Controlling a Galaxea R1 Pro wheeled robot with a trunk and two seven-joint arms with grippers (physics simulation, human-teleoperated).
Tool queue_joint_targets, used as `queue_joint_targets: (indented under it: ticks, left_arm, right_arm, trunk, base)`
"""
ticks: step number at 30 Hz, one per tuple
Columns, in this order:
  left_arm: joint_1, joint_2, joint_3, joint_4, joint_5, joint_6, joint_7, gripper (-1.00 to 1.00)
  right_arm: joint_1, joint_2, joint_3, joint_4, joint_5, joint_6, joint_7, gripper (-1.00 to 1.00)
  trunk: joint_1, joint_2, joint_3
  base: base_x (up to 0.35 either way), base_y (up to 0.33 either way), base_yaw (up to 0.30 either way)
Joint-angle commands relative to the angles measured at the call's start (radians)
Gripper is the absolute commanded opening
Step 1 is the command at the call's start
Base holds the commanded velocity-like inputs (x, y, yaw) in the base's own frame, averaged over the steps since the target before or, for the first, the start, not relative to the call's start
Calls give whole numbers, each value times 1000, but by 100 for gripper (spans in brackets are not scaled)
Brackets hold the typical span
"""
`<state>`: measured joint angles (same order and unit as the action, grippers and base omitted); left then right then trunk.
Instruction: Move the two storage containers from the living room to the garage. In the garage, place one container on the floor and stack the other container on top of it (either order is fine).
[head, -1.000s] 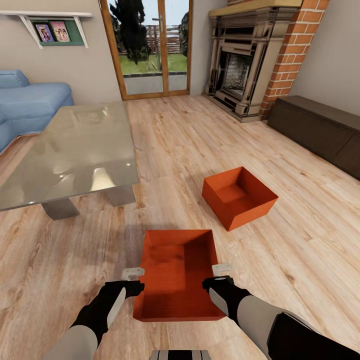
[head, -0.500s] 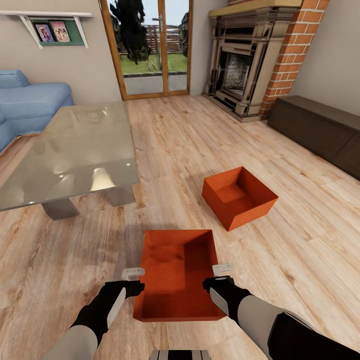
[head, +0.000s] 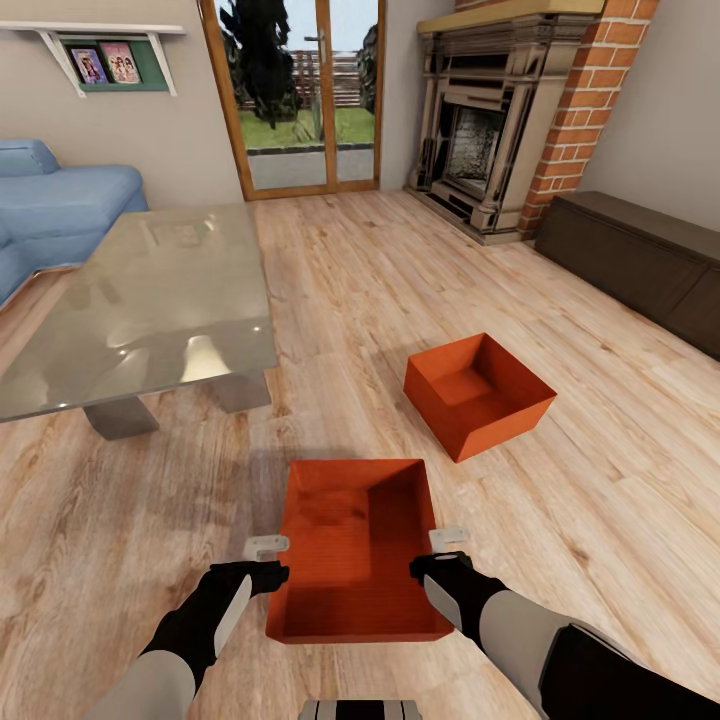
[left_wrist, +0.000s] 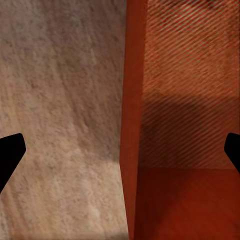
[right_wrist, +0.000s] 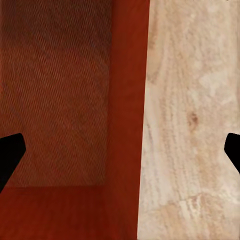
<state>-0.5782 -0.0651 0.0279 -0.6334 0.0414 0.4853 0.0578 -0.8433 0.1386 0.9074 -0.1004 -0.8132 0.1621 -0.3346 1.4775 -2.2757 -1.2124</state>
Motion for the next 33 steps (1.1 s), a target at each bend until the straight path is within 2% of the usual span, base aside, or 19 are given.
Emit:
queue_joint_targets:
  ticks: [1, 14, 26, 33]
  left_arm:
    - [0, -1, 3, -2, 5, 5, 4, 100]
    - [0, -1, 3, -2, 5, 5, 4, 100]
    - [0, -4, -1, 27, 6, 4, 7, 100]
    - [0, -4, 2, 54, 2, -4, 8, 100]
  right_arm:
    - [0, 0, 8, -2, -5, 7, -6, 100]
    - [0, -1, 9, -2, -4, 7, -4, 100]
    - [0, 5, 10, -2, -4, 4, -4, 100]
    - [0, 6, 10, -2, -4, 4, -4, 100]
  trunk:
    - [0, 0, -1]
    - [0, 0, -1]
    - [46, -84, -38]
    - [46, -84, -38]
  base:
    - [0, 0, 0]
    - [0, 0, 0]
    - [0, 0, 0]
    - [0, 0, 0]
